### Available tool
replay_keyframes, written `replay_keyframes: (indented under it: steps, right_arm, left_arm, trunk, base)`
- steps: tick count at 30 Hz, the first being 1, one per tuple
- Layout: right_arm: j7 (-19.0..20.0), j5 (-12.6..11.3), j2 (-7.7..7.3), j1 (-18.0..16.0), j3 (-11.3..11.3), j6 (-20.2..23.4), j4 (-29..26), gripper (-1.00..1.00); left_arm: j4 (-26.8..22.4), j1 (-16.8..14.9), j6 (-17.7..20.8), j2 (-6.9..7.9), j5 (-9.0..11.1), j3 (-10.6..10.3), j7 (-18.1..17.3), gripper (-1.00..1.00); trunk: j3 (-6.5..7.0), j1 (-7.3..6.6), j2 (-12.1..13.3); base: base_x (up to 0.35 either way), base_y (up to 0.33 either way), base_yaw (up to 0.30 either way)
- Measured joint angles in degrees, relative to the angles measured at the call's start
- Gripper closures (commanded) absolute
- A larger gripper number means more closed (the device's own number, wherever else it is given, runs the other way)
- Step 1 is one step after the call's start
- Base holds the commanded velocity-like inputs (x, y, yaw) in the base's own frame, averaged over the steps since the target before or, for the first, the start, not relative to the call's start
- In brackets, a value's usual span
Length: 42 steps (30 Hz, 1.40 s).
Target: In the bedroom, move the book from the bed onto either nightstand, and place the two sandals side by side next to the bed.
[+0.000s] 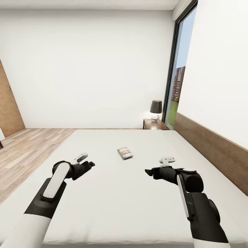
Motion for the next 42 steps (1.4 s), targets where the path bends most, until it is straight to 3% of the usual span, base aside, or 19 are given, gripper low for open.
replay_keyframes:
  steps: [37, 42]
  right_arm:
    - [0.0, 0.0, 0.04, 0.2, 0.1, -0.2, 0.0, -1.0]
    - [0.0, 0.0, 0.04, 0.2, 0.1, -0.2, 0.0, -1.0]
  left_arm:
    - [3.5, -0.4, -2.8, 0.75, -0.4, 0.1, 0.0, -1.0]
    - [3.6, -0.4, -4.3, 0.75, -2.1, -0.1, 0.0, -1.0]
  trunk:
    - [6.65, -8.13, 14.8]
    - [7.54, -9.23, 16.9]
  base:
    - [0.0, 0.0, 0.0]
    - [0.0, 0.0, 0.0]
